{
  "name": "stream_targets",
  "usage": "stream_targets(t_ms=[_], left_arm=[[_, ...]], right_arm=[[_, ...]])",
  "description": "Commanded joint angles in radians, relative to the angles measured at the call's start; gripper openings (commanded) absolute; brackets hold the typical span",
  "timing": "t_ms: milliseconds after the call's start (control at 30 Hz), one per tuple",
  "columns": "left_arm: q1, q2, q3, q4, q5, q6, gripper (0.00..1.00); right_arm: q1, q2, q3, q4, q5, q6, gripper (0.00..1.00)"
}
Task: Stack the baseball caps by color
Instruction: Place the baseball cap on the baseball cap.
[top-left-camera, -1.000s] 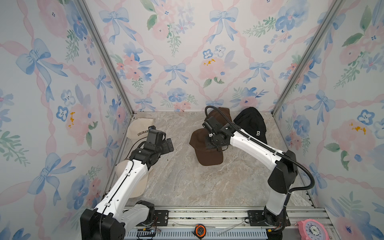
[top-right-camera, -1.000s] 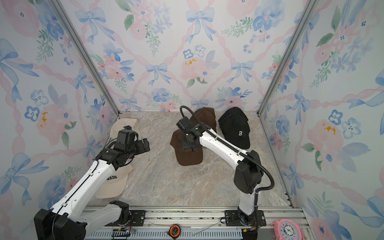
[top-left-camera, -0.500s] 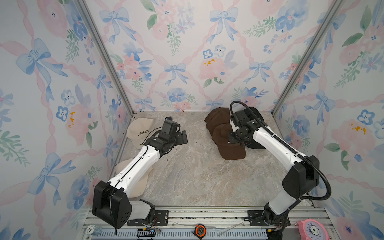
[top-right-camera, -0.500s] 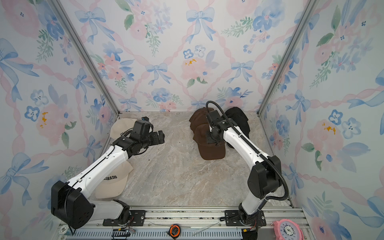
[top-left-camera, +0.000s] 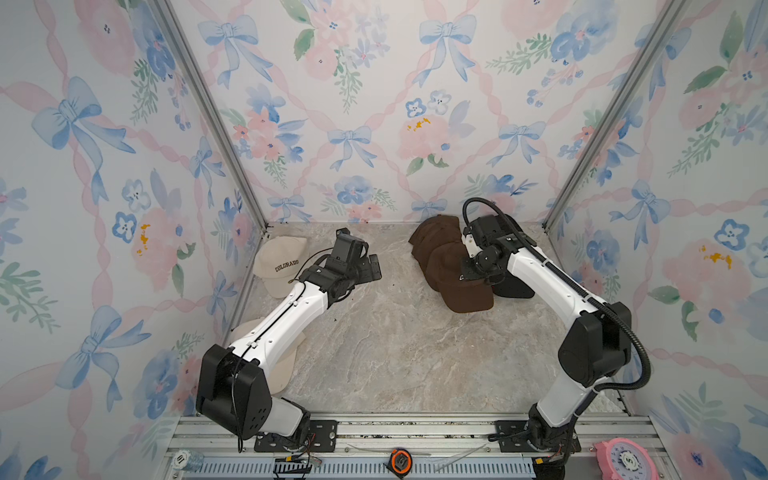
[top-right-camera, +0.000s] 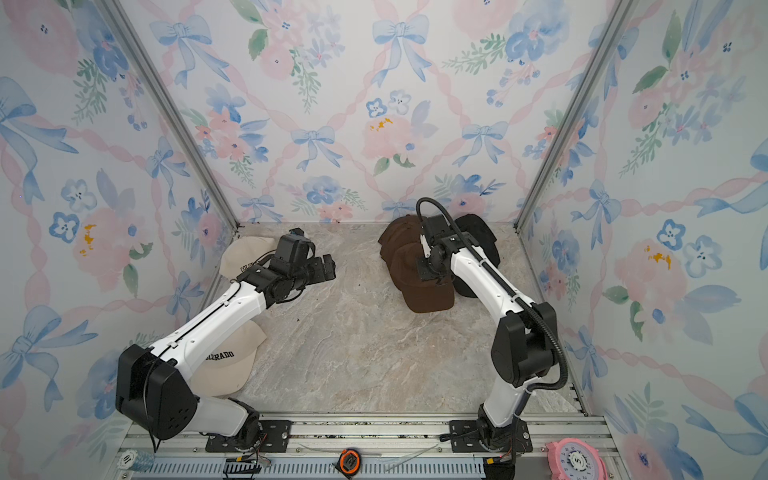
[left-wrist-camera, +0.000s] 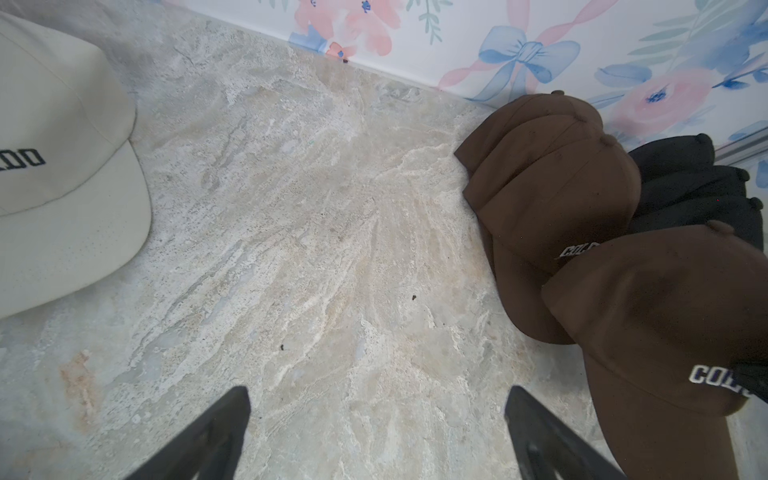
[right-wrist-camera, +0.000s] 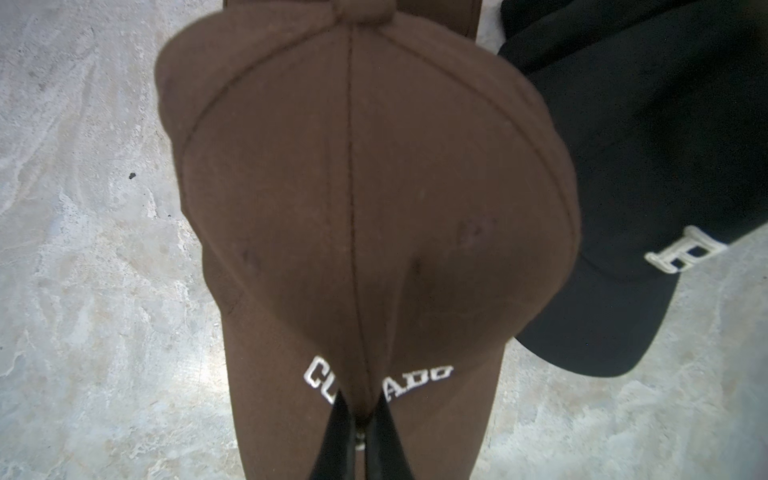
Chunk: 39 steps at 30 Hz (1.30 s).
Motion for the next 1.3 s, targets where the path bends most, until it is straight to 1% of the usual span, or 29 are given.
stream_targets(t_ms=[0, 200, 533, 733, 900, 1000, 1033, 1133, 1267], left_arm=[[-0.003, 0.028, 0.031, 0.003, -0.023, -0.017, 0.98], [-0.002, 0.058, 0.056, 0.004, -0.039, -0.013, 0.98], [0.001, 0.127, 0.131, 0.004, -0.05, 0.031, 0.98], [0.013, 0.168, 0.166, 0.003, -0.037, 0.044, 0.98], [0.024, 0.2, 0.191, 0.003, -0.021, 0.047, 0.98], [0.027, 0.213, 0.201, 0.004, -0.017, 0.048, 0.98], [0.029, 0.215, 0.204, 0.003, -0.016, 0.047, 0.98], [0.033, 0.225, 0.207, 0.002, -0.013, 0.046, 0.98], [0.04, 0.232, 0.211, 0.004, -0.007, 0.046, 0.98]], right_arm=[[-0.009, 0.046, 0.061, 0.015, -0.022, -0.033, 0.0], [-0.015, 0.109, 0.12, 0.014, -0.029, -0.041, 0.0], [-0.03, 0.208, 0.221, 0.01, -0.043, -0.035, 0.0], [-0.041, 0.256, 0.24, 0.015, -0.049, -0.033, 0.0], [-0.052, 0.287, 0.254, 0.019, -0.058, -0.027, 0.03], [-0.056, 0.303, 0.267, 0.015, -0.061, -0.026, 0.08], [-0.056, 0.308, 0.271, 0.014, -0.061, -0.026, 0.11], [-0.057, 0.32, 0.28, 0.015, -0.061, -0.024, 0.26], [-0.059, 0.332, 0.287, 0.009, -0.062, -0.017, 0.38]])
